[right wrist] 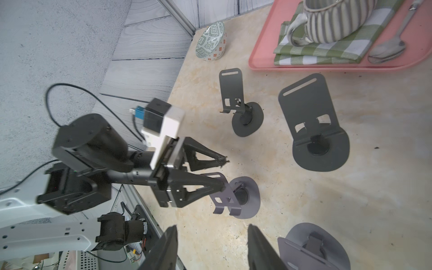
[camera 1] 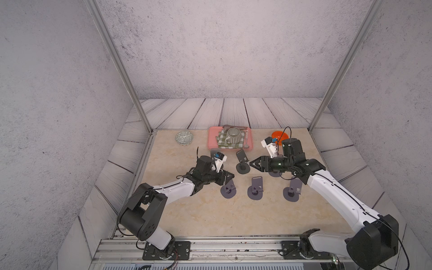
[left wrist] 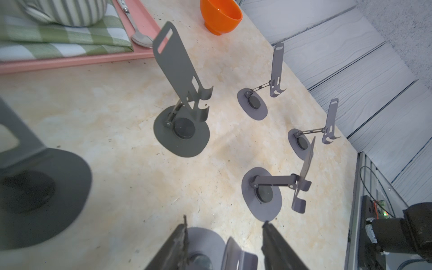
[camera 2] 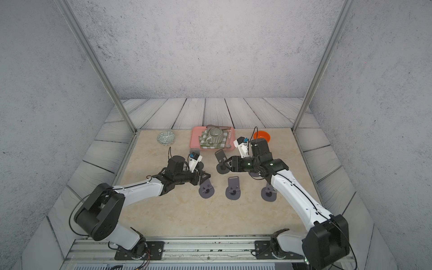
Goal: Open the phone stand
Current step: Place the phone stand at the center of the board, then reset both arms
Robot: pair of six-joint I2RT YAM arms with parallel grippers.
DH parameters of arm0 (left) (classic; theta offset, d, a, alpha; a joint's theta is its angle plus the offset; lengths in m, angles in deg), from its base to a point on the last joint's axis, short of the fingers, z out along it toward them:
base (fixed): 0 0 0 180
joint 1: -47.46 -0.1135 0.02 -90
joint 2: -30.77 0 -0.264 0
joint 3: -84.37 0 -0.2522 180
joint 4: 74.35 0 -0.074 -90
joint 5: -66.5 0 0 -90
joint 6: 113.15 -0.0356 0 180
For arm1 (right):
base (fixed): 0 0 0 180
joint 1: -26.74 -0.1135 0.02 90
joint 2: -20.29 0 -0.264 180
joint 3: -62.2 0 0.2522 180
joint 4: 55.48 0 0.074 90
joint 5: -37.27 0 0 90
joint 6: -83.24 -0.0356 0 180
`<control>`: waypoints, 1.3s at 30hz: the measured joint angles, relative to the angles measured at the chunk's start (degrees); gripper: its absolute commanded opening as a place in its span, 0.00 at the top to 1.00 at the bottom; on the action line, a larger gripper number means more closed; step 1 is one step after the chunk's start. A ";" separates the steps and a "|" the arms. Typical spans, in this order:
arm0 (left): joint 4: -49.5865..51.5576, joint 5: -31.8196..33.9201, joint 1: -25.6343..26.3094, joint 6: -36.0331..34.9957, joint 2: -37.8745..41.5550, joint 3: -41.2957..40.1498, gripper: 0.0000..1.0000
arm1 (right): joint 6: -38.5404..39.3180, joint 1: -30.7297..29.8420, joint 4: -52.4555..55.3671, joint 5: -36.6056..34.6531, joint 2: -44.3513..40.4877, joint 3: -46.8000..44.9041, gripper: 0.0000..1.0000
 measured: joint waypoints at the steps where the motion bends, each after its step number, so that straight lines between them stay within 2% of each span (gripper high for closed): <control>1: 2.29 0.96 -0.52 -0.50 1.92 1.01 0.41 | 0.31 0.04 0.55 -0.68 -0.13 0.07 0.49; 5: 10.99 6.73 -2.89 -1.18 10.67 6.60 0.36 | 1.66 0.39 2.67 -4.46 -2.14 0.17 0.48; 7: 15.54 8.48 -4.26 -1.16 14.08 9.97 0.29 | 2.49 0.50 3.89 -7.02 -3.69 0.48 0.45; 10: 22.62 10.99 -6.32 -1.51 18.80 13.79 0.25 | 3.98 0.61 6.05 -13.35 -6.67 1.38 0.36; 14: 29.79 13.33 -10.62 -1.70 25.59 12.98 0.11 | 7.19 0.72 6.25 -26.36 -12.48 0.20 0.19; 19: 31.28 19.19 -19.98 -2.12 29.66 5.11 0.08 | 8.68 3.06 0.79 -39.32 -18.32 -8.07 0.07; 23: 30.16 24.70 -25.70 -3.30 25.53 -1.36 0.01 | 8.46 6.34 -6.99 -45.81 -20.09 -20.02 0.01; 26: 28.30 27.32 -27.32 -5.27 21.38 -3.78 0.01 | 7.89 9.68 -12.66 -49.13 -20.04 -28.09 0.01; 29: 22.23 28.39 -28.50 -7.89 18.47 -6.19 0.01 | 6.86 15.56 -18.34 -50.34 -18.05 -32.50 0.01; 32: 13.27 26.86 -30.25 -10.01 14.88 -9.40 0.01 | 6.27 20.74 -26.10 -50.90 -11.26 -33.48 0.01; 37: -1.77 25.81 -30.80 -14.47 10.05 -14.86 0.01 | 7.17 22.21 -39.12 -50.88 3.93 -33.14 0.01; 39: -7.98 25.83 -30.80 -16.09 7.52 -16.44 0.01 | 8.41 22.29 -42.01 -49.70 7.45 -33.00 0.01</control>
